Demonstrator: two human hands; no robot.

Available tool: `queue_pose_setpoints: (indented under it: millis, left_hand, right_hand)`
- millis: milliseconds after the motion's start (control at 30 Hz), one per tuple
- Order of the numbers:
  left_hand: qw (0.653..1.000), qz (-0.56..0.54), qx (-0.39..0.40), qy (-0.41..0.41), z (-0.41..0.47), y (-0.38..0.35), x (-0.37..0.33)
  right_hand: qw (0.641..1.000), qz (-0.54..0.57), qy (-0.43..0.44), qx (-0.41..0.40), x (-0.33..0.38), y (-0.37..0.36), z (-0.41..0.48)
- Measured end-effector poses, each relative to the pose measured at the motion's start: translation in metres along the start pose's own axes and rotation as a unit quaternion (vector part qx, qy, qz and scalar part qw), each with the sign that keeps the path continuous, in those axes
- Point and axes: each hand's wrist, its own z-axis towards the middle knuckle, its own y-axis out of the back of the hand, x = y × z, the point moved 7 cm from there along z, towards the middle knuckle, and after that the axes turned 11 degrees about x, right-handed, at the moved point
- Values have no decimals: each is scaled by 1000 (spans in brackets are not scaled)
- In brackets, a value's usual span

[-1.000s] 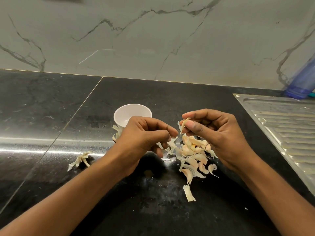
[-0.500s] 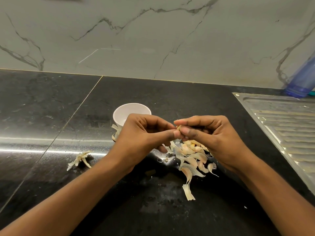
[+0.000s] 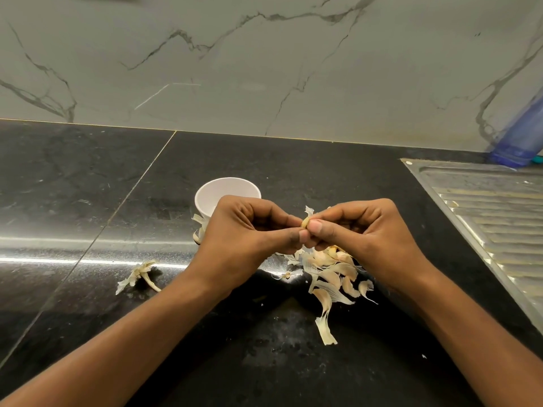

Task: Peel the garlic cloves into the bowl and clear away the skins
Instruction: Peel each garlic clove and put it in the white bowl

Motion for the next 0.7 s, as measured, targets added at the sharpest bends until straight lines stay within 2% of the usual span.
queue_pose_setpoints:
  millis: [467,700]
  left_hand:
    - [999,38,16,11,1,-1,7]
    - [980,180,-6,-78,-3,-3,-8]
  right_hand:
    - [996,-82,22,2,5,3,-2]
    - [999,-38,-23,18,0,4,0]
